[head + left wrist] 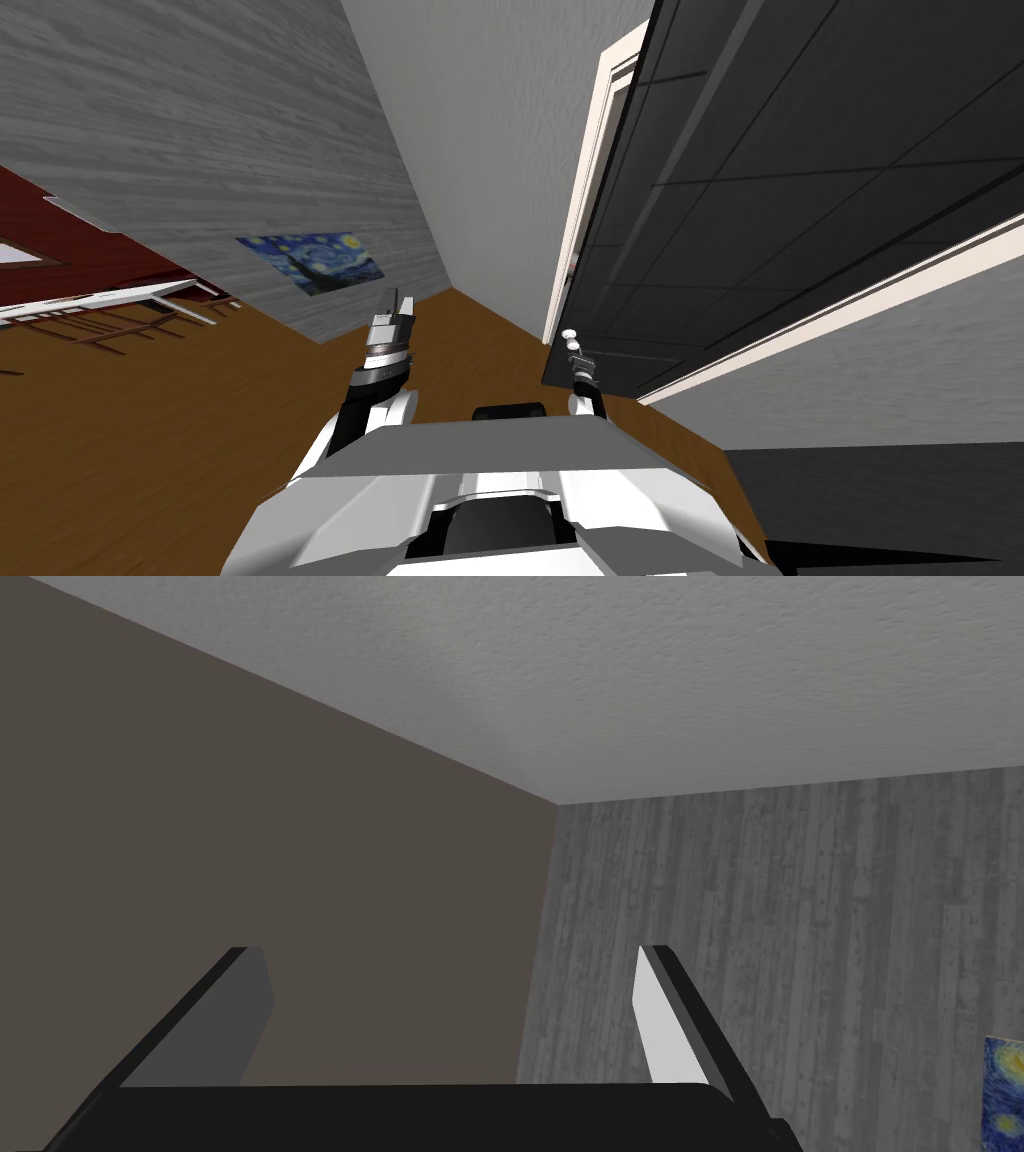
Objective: Pull the door open
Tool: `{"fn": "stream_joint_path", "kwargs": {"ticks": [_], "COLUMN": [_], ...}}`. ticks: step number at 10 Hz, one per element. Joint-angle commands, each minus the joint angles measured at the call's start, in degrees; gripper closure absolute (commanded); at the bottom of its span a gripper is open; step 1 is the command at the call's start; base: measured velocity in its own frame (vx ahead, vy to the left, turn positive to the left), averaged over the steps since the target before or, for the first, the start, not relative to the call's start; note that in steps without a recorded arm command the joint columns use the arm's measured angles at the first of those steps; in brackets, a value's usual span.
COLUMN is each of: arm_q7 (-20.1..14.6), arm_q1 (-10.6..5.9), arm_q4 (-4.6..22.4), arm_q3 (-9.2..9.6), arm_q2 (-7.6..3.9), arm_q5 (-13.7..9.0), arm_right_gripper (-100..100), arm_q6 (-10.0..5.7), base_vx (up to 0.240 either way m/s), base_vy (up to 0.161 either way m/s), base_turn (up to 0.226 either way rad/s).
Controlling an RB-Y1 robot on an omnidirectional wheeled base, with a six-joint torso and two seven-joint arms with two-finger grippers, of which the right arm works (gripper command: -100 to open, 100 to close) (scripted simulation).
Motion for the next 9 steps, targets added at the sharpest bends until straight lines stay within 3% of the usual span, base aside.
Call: {"fn": "stream_joint_path", "kwargs": {"ticks": [1, 5, 6, 7, 9], "arm_q7": [-0.83, -1.07, -1.25, -0.80, -0.36], "arm_q1": [-0.63, -0.49, 0.18, -0.48, -1.48], "arm_q4": [-0.51, -0.57, 0.33, 0.03, -0.41], "arm_q3": [1.79, 2.08, 1.02, 0.19, -0.36], "arm_q2": [0.72, 0.69, -0.33, -0.70, -0.81], "arm_q5": [0.73, 0.84, 0.30, -0.24, -0.64], "arm_right_gripper": [-100, -100, -100, -100, -100], "arm_q6": [-1.05, -1.35, -1.15, 0.89, 2.74], "base_vx": [-0.087, -0.040, -0.003, 0.004, -0.004], "base_vy": [-0.026, -0.012, -0.019, -0.012, 0.030], "base_turn": [0.120, 0.013, -0.051, -0.104, -0.060]}}
